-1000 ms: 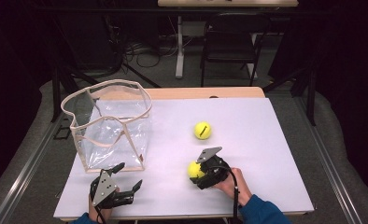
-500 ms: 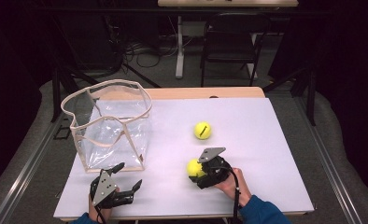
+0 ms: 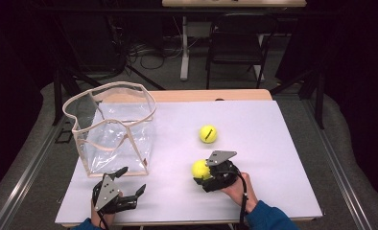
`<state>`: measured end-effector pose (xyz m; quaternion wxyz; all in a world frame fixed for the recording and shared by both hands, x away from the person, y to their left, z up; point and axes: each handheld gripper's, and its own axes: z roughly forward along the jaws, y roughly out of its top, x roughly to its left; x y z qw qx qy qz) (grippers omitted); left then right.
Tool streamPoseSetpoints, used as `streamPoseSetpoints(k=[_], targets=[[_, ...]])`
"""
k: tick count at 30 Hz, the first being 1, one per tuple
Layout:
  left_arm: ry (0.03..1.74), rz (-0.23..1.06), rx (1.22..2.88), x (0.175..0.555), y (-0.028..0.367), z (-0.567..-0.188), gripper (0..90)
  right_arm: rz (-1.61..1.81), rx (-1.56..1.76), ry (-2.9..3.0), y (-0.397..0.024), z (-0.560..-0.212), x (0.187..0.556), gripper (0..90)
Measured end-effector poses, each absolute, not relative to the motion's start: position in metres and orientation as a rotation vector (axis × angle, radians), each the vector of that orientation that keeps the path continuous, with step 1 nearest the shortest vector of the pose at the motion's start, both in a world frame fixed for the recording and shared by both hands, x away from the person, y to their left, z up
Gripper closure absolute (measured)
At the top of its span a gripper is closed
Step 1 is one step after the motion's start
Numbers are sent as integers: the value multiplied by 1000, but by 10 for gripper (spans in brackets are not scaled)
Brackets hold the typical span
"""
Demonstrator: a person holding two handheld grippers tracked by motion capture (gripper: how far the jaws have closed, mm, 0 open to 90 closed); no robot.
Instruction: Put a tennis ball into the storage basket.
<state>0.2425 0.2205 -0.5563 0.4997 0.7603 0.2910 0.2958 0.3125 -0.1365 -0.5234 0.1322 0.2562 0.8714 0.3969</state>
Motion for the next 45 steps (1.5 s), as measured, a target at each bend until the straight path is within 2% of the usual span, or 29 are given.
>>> streamPoseSetpoints(k=[45], targets=[[710, 717, 1838, 244, 220, -557, 160, 1223, 676, 2419, -127, -510, 311, 259]])
